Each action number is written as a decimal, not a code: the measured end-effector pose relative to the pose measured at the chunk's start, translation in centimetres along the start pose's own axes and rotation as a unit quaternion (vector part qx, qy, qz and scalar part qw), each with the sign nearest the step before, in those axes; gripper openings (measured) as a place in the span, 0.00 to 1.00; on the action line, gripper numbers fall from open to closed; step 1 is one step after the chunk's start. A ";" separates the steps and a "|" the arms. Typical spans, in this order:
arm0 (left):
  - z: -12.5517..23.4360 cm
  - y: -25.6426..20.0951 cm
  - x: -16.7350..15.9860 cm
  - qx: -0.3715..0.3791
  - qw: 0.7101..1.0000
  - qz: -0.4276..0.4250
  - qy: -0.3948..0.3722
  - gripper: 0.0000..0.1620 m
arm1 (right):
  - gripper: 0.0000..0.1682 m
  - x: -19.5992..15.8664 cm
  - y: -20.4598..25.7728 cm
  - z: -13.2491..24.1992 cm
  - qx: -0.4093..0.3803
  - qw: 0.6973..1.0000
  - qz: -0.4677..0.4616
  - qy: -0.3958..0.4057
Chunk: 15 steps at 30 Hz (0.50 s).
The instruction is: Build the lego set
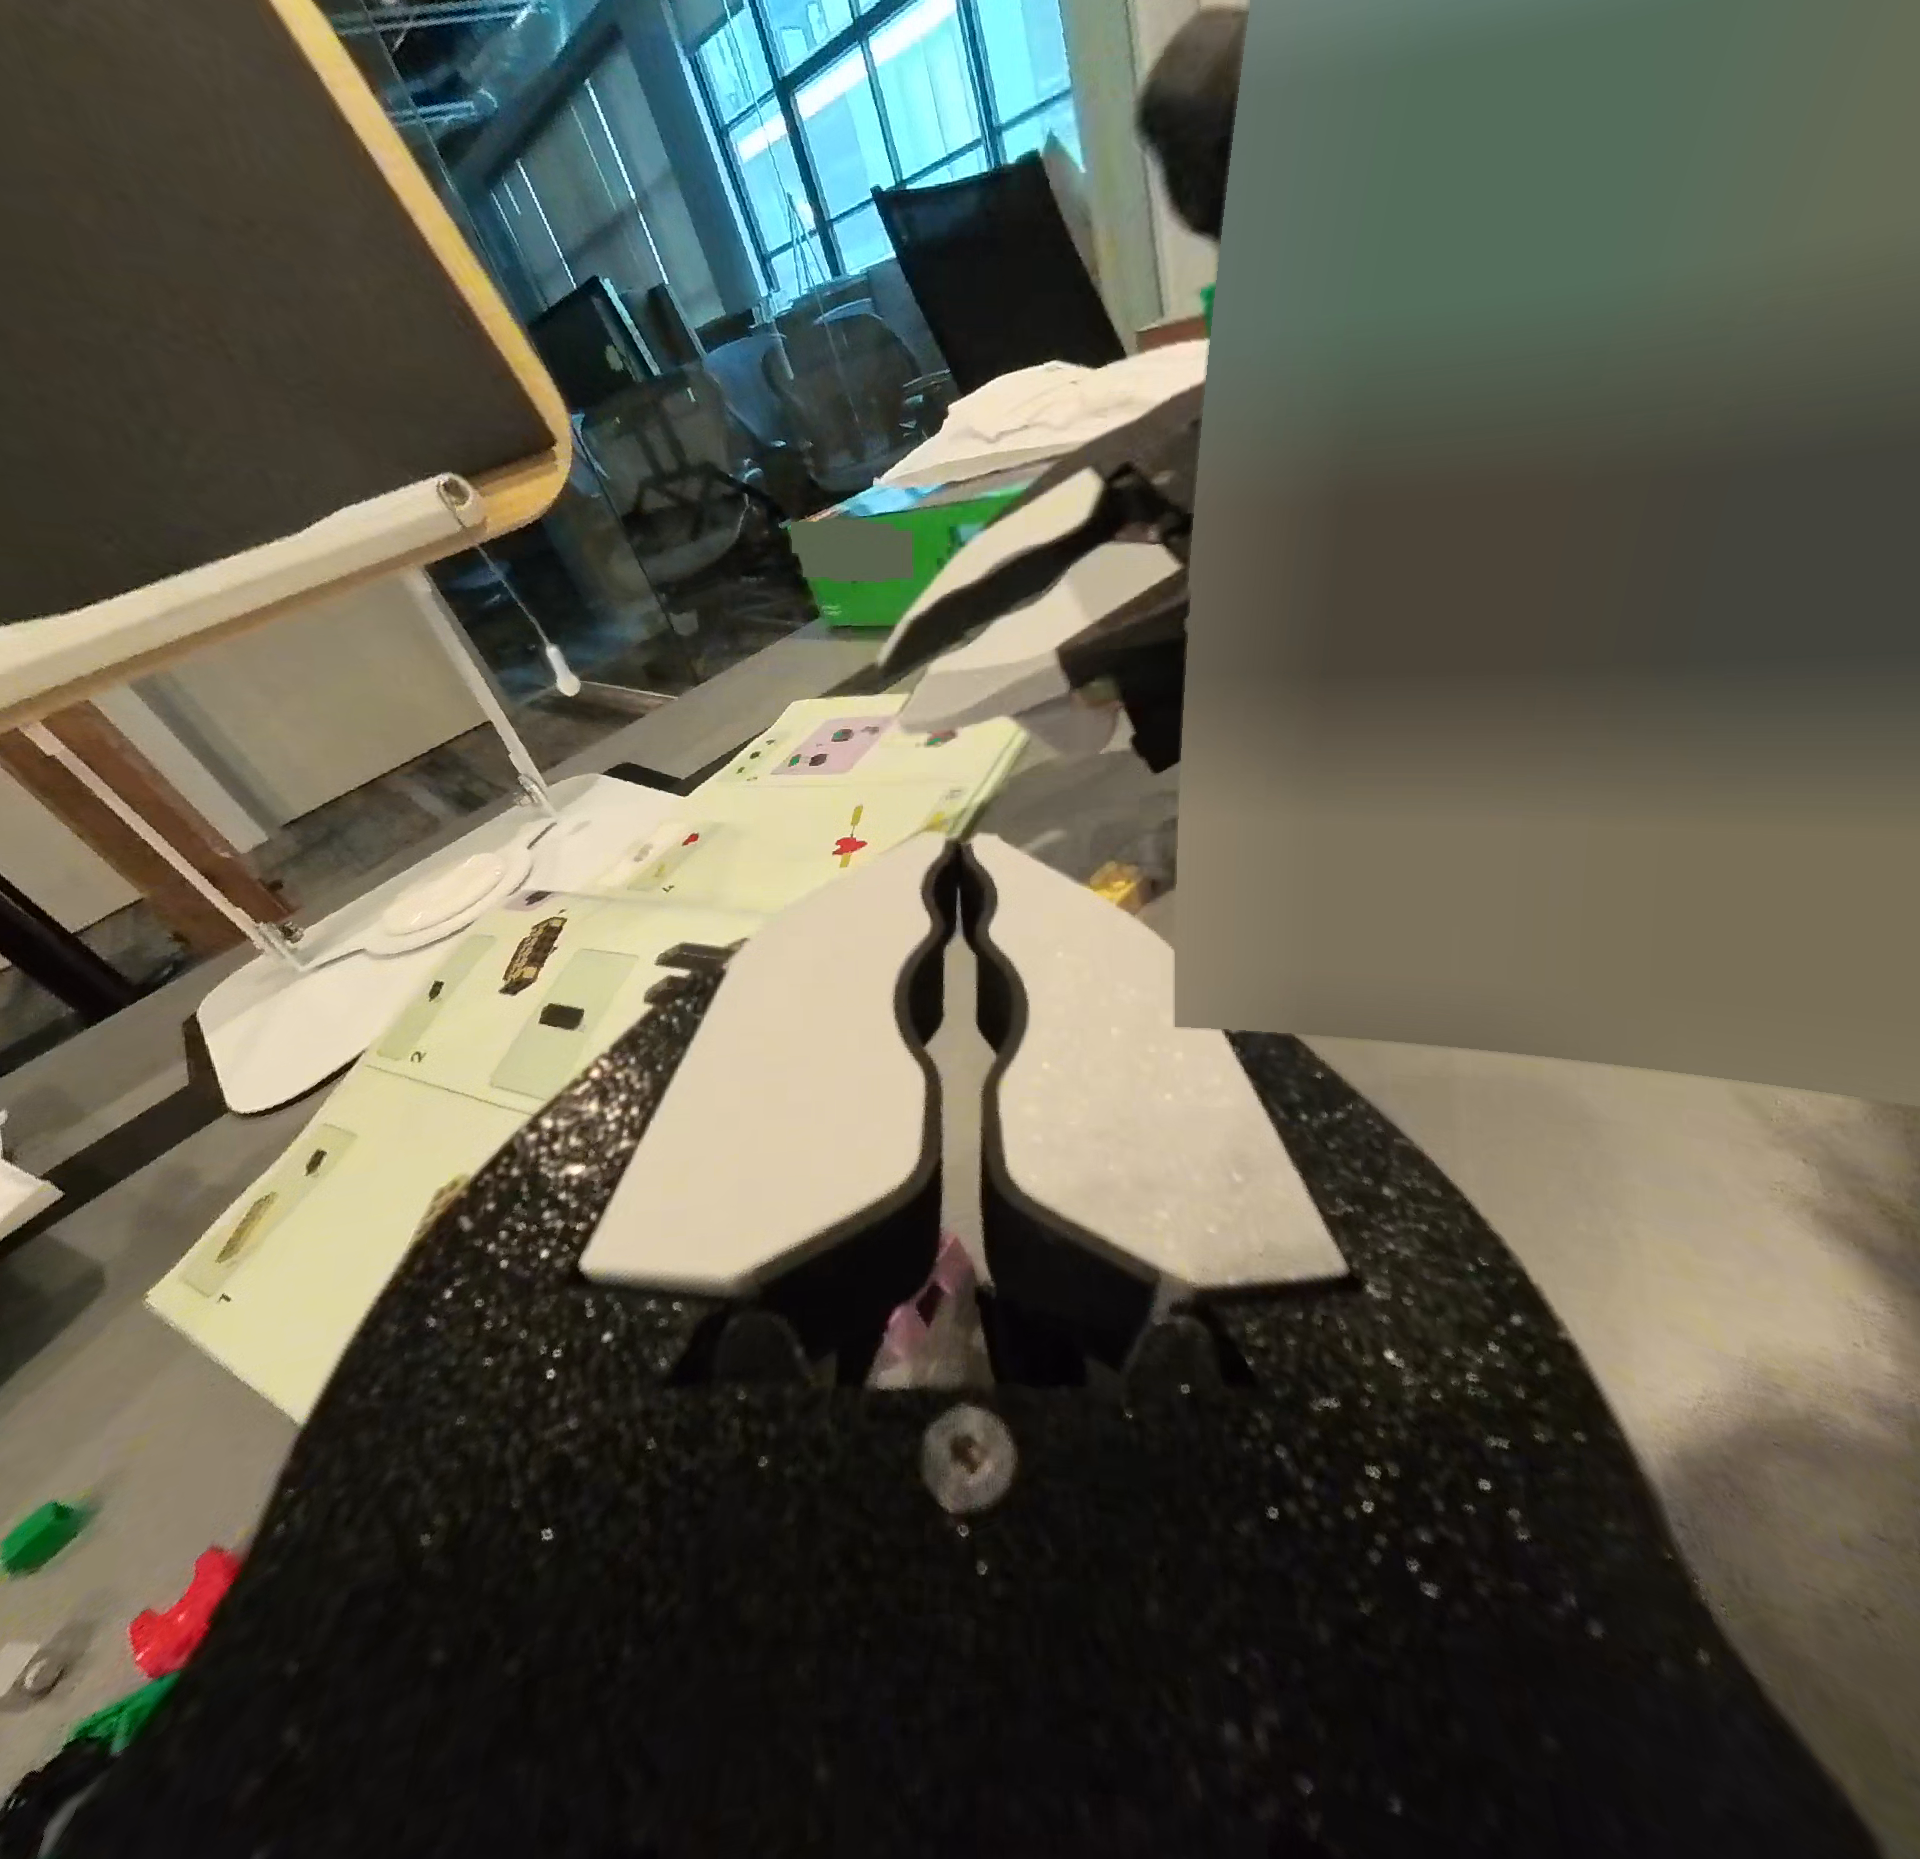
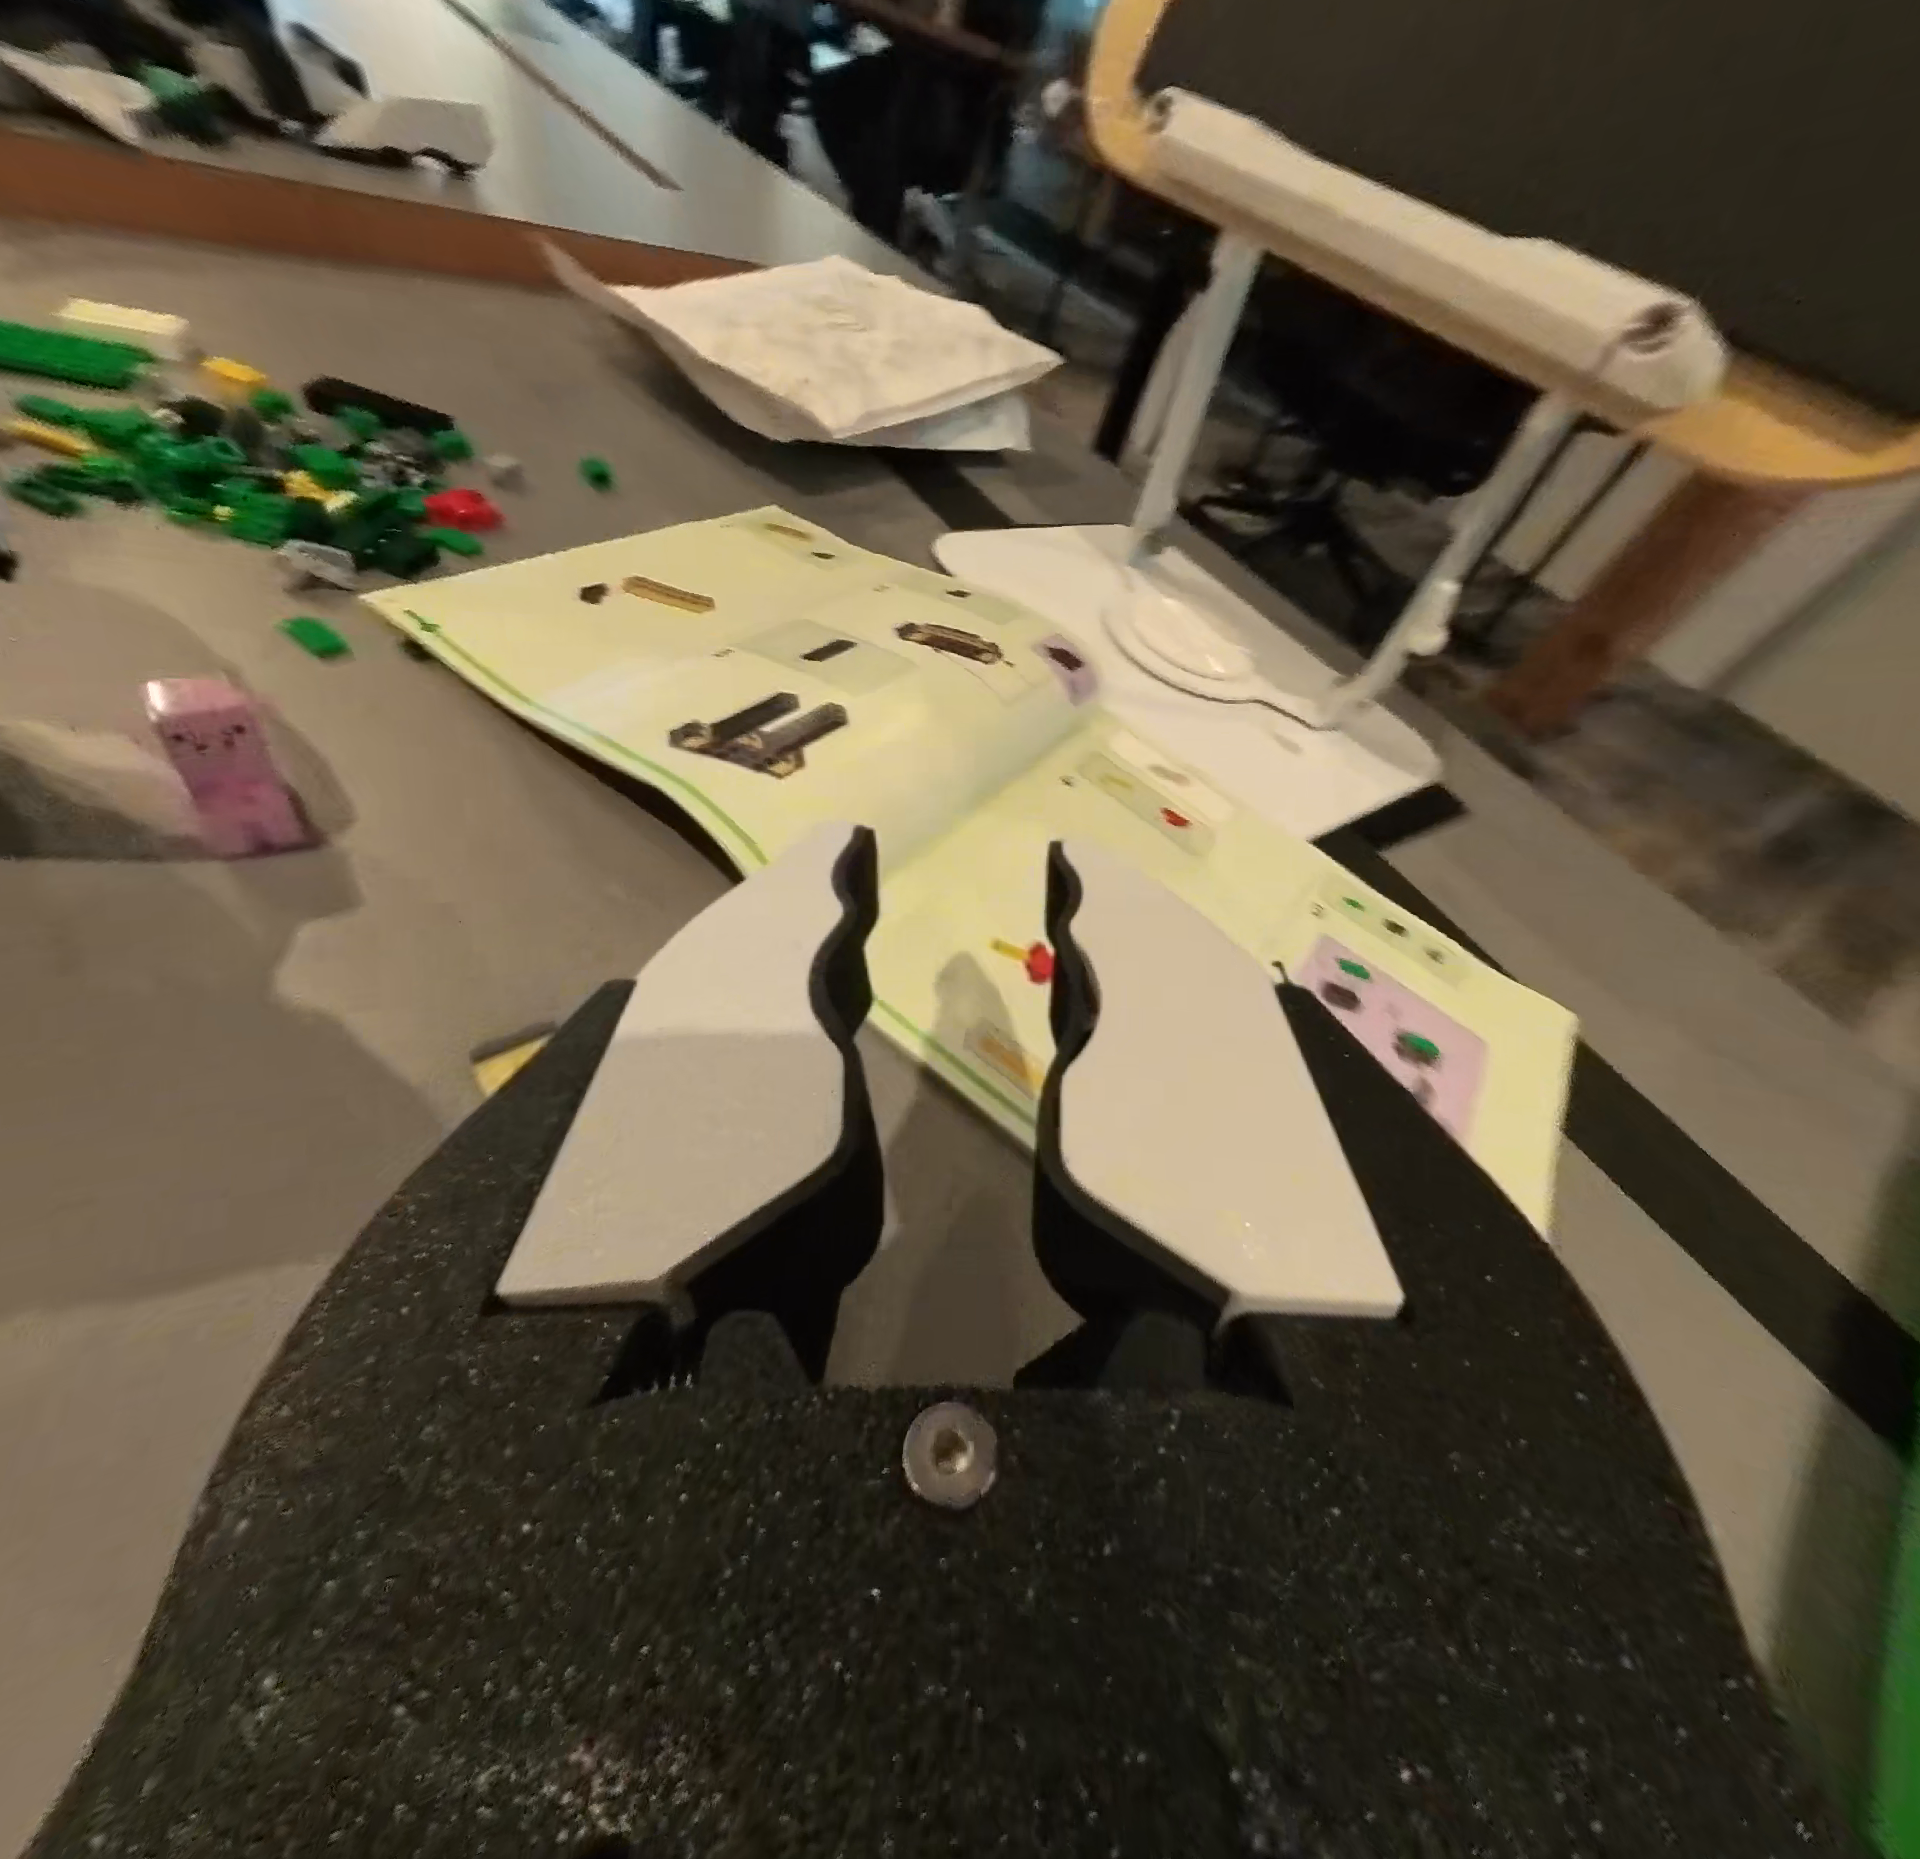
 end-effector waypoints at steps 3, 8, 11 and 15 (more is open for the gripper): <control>0.0 0.2 -0.1 0.001 1.000 0.013 -0.003 0.00 | 0.15 0.2 0.2 1.8 -0.055 0.998 0.010 -0.009; 0.1 0.5 -0.1 0.009 1.000 0.022 -0.004 0.00 | 0.12 0.3 1.0 2.7 -0.080 0.996 0.018 -0.022; 0.9 1.5 -0.1 0.068 0.997 -0.005 0.024 0.00 | 0.09 0.2 1.0 2.5 -0.070 0.997 0.017 -0.024; 3.2 2.7 0.8 0.144 0.987 -0.061 0.030 0.00 | 0.08 0.2 1.1 2.2 -0.063 0.997 0.026 -0.022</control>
Point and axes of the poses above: each gripper's, where its closed fingertips meet, z back along the fingers, x out of its top, y = z × x across the jaws, the point moved 6 cm from there along z, back along the fingers, and after that the axes turned 12 degrees about -y, right-handed, at the moved point
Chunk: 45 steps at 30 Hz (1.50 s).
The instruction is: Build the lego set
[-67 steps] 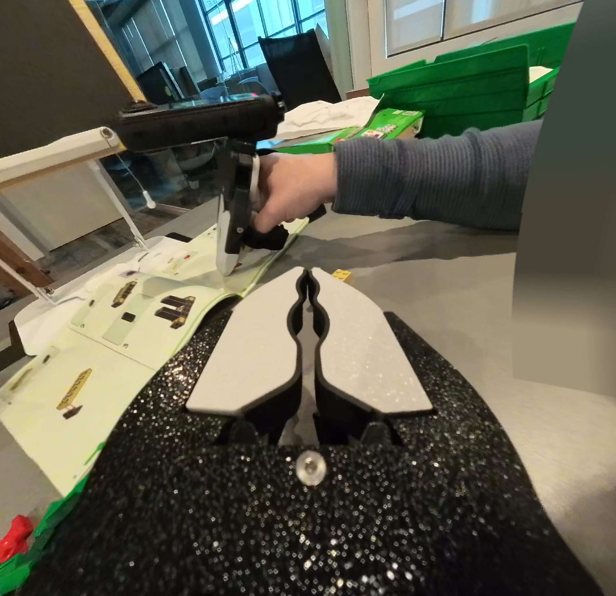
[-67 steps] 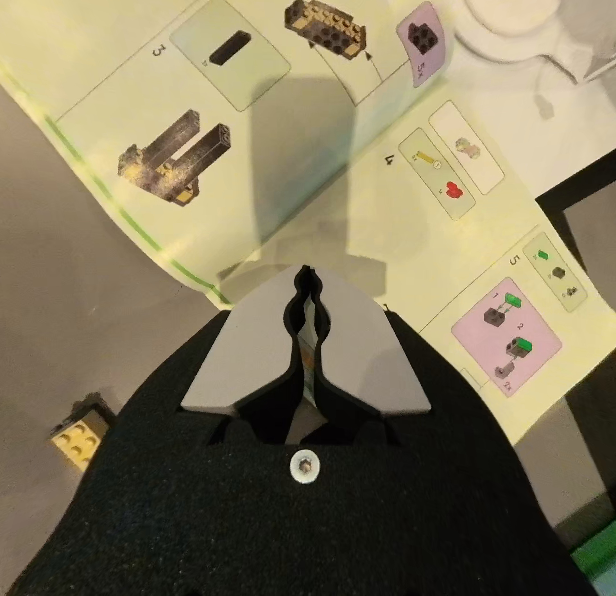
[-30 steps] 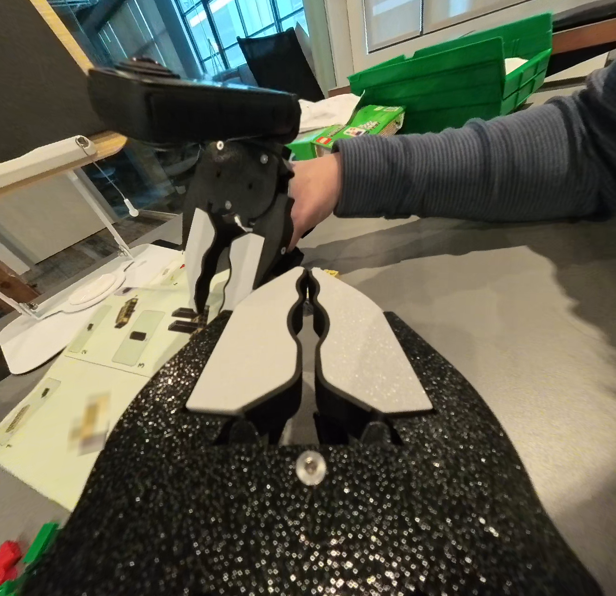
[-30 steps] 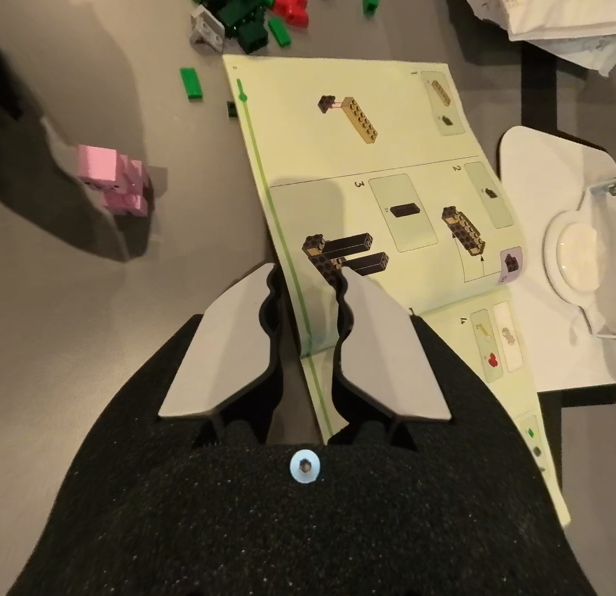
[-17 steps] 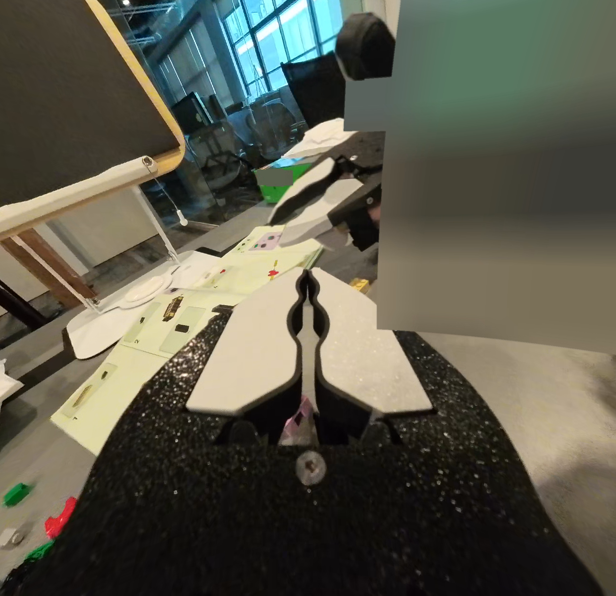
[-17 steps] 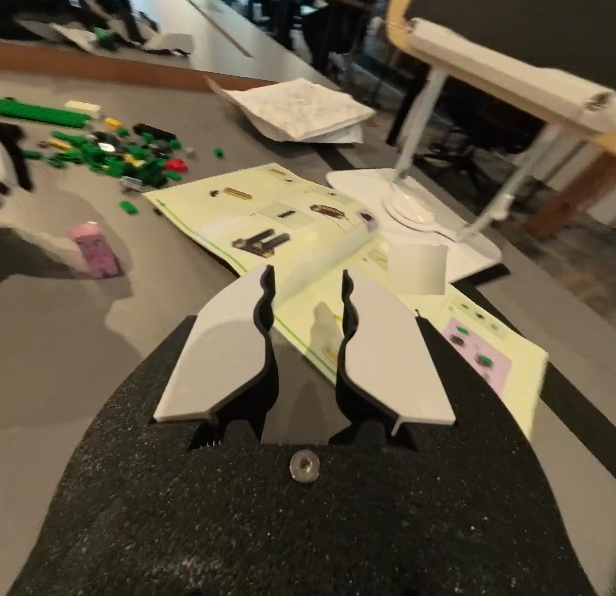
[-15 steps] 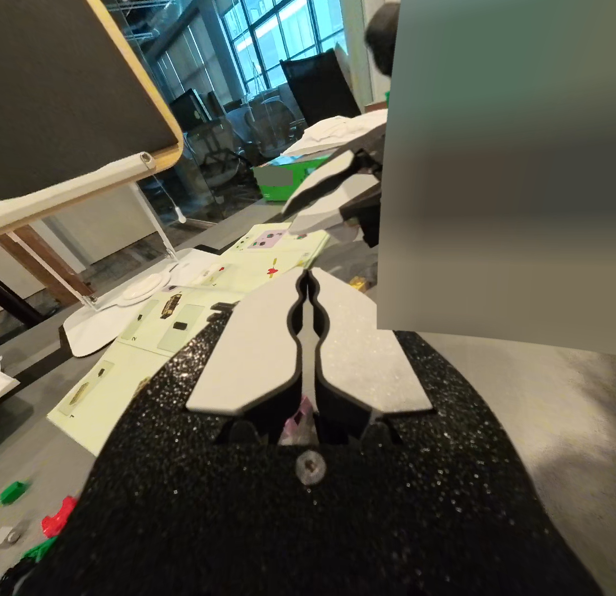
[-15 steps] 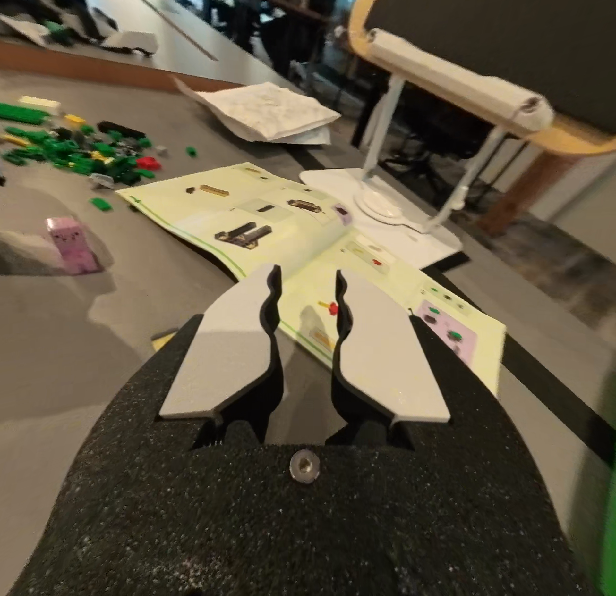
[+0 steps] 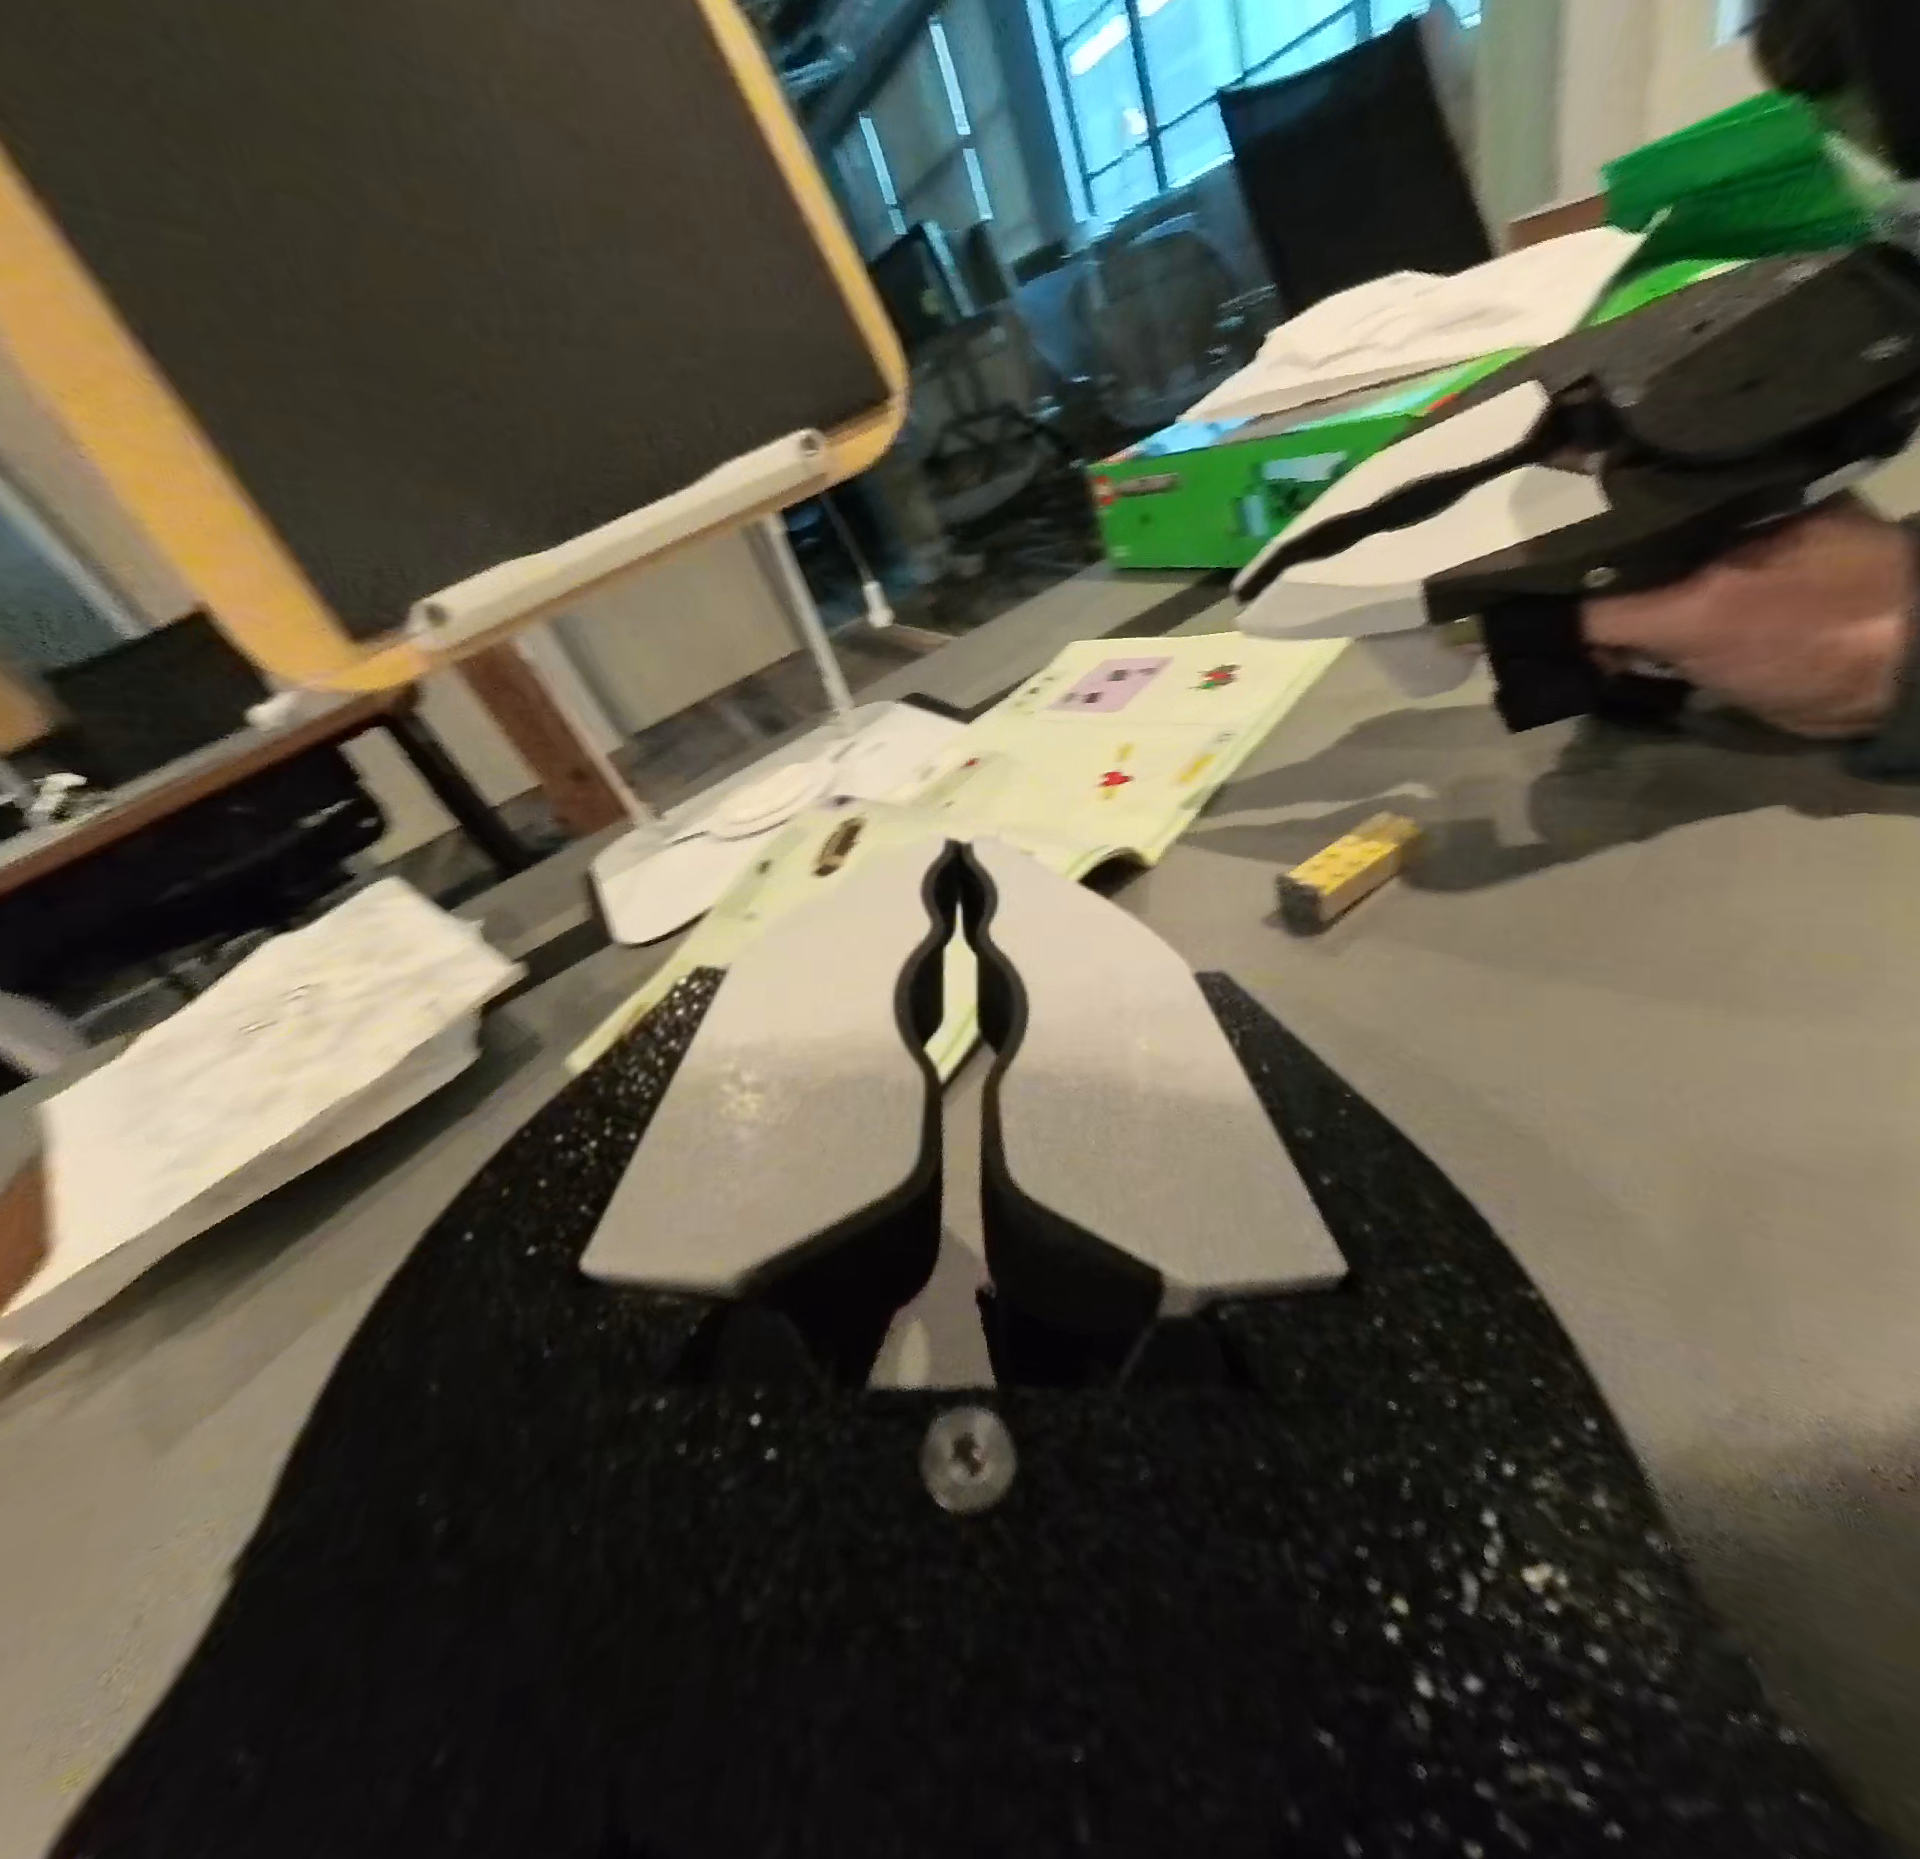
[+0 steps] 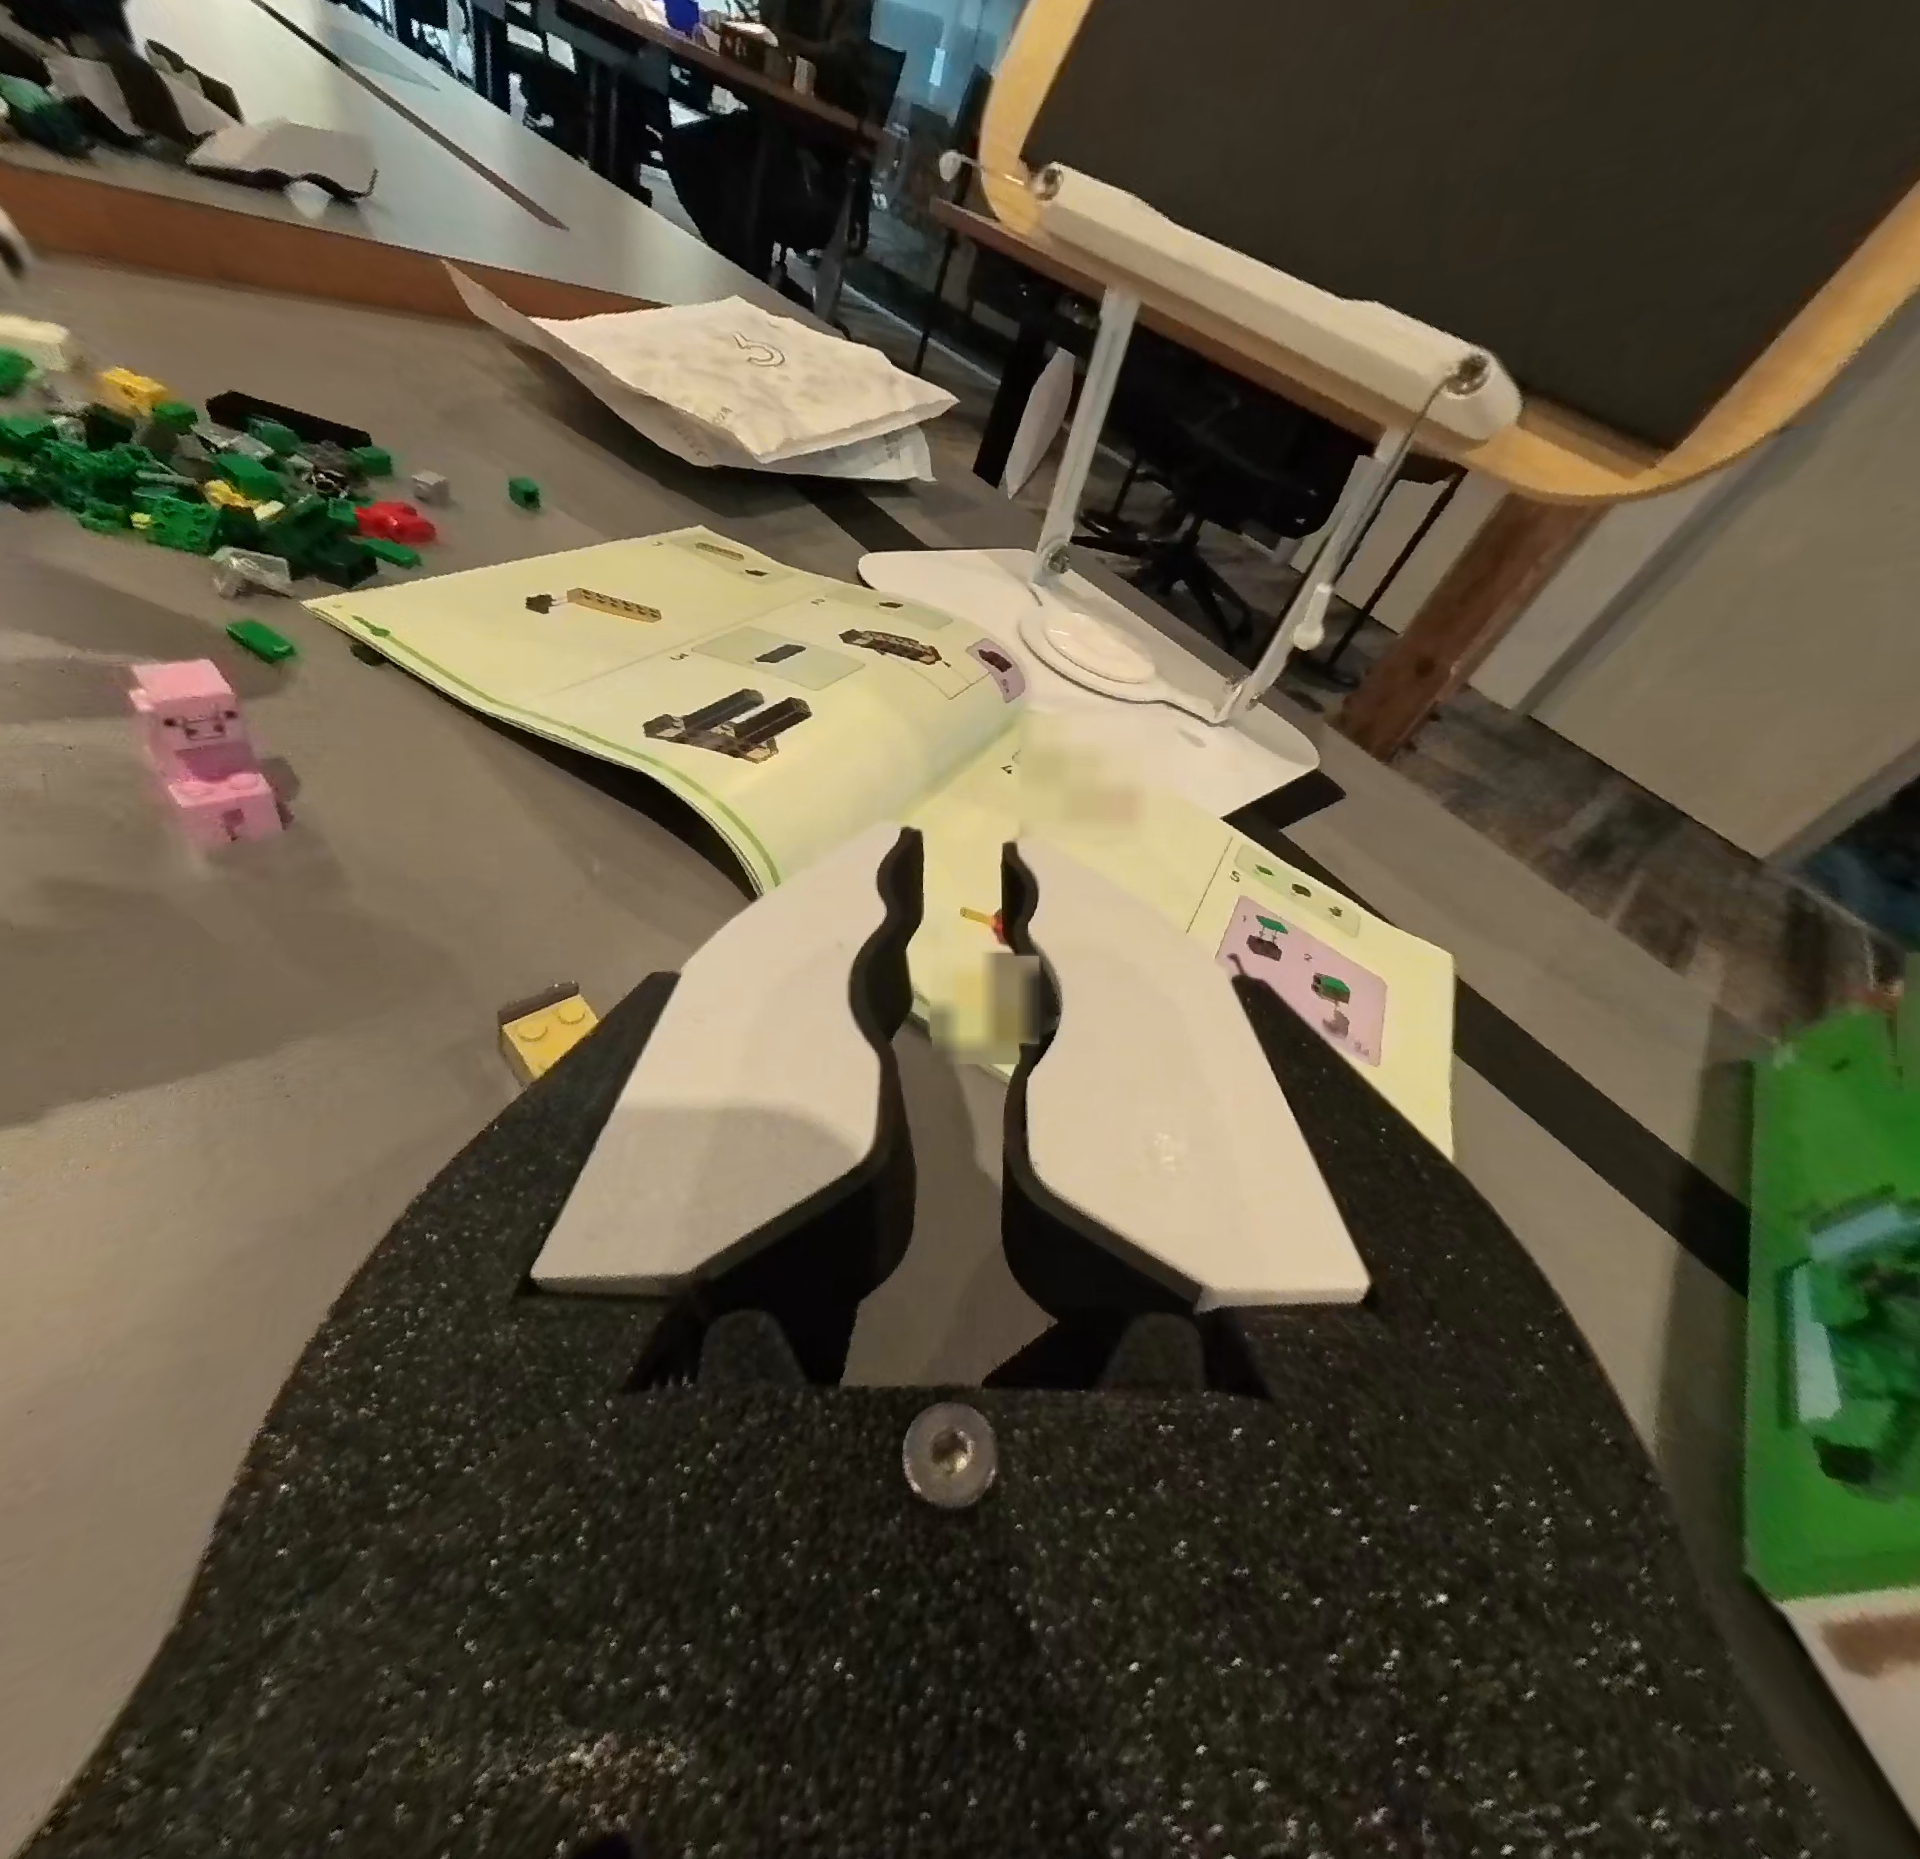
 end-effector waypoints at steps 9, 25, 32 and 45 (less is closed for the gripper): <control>6.5 3.0 -0.7 0.094 0.992 -0.066 0.043 0.00 | 0.01 -0.4 0.3 -0.8 -0.001 0.999 0.042 0.022; 9.8 5.1 -1.0 0.157 0.987 -0.013 0.036 0.00 | 0.02 0.3 0.8 -0.2 -0.004 0.999 0.042 -0.003; 10.1 5.4 -1.1 0.171 0.984 -0.007 0.037 0.00 | 0.09 0.7 0.6 0.3 -0.010 0.999 -0.019 -0.024; 9.9 5.4 -1.4 0.161 0.986 0.005 0.045 0.00 | 0.08 2.4 6.6 -0.4 0.069 0.996 -0.044 -0.025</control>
Point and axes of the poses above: each gripper's, where its closed fingertips meet, z back along the fingers, x out of its top, y = z × x across the jaws, the point moved 6 cm from there along z, back along the fingers, and after that the axes turned 12 degrees about -y, right-handed, at the moved point
